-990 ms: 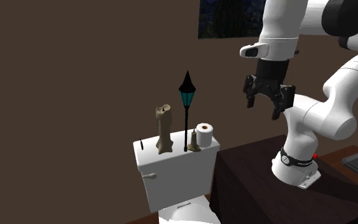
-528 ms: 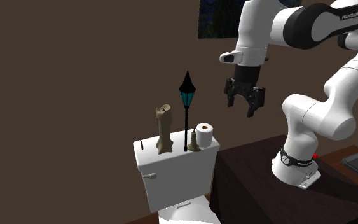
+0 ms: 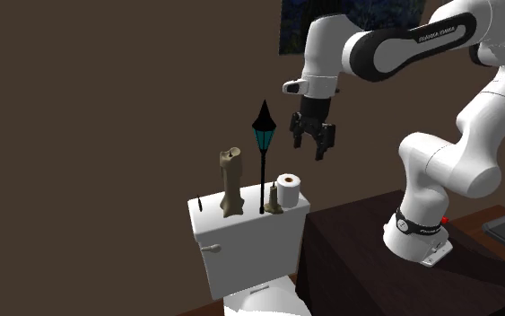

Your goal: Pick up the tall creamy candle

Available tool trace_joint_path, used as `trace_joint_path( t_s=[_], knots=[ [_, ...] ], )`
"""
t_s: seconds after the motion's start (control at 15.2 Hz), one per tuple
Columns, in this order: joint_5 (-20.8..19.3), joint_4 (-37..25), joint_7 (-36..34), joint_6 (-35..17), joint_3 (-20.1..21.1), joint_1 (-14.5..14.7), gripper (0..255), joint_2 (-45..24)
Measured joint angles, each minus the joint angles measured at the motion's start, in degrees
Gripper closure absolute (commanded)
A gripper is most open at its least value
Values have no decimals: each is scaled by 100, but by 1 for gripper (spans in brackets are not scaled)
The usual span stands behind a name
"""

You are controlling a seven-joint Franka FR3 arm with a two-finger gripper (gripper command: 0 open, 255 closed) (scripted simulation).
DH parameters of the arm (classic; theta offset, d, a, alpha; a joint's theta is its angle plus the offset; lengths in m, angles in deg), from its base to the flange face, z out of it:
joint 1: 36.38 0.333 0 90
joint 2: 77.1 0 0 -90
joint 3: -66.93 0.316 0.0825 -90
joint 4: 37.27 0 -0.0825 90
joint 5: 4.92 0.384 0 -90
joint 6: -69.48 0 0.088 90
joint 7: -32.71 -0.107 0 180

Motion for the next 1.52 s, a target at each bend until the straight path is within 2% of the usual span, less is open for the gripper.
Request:
trace_joint_path(
  t_s=[0.4,0.59,0.79,1.19,1.39,1.52],
  knots=[
    [-13,-452,979,-689,-824,7,0,-947],
    [125,-637,1497,-1065,-1225,58,0,-1438],
    [432,-1067,2111,-1280,-1653,153,0,-2053],
    [1586,-2015,3566,-1557,-2354,214,0,-3509],
    [2311,-2587,4289,-1511,-2469,27,0,-4288],
    [2805,-3104,4743,-1368,-2449,-228,0,-4857]
  ],
)
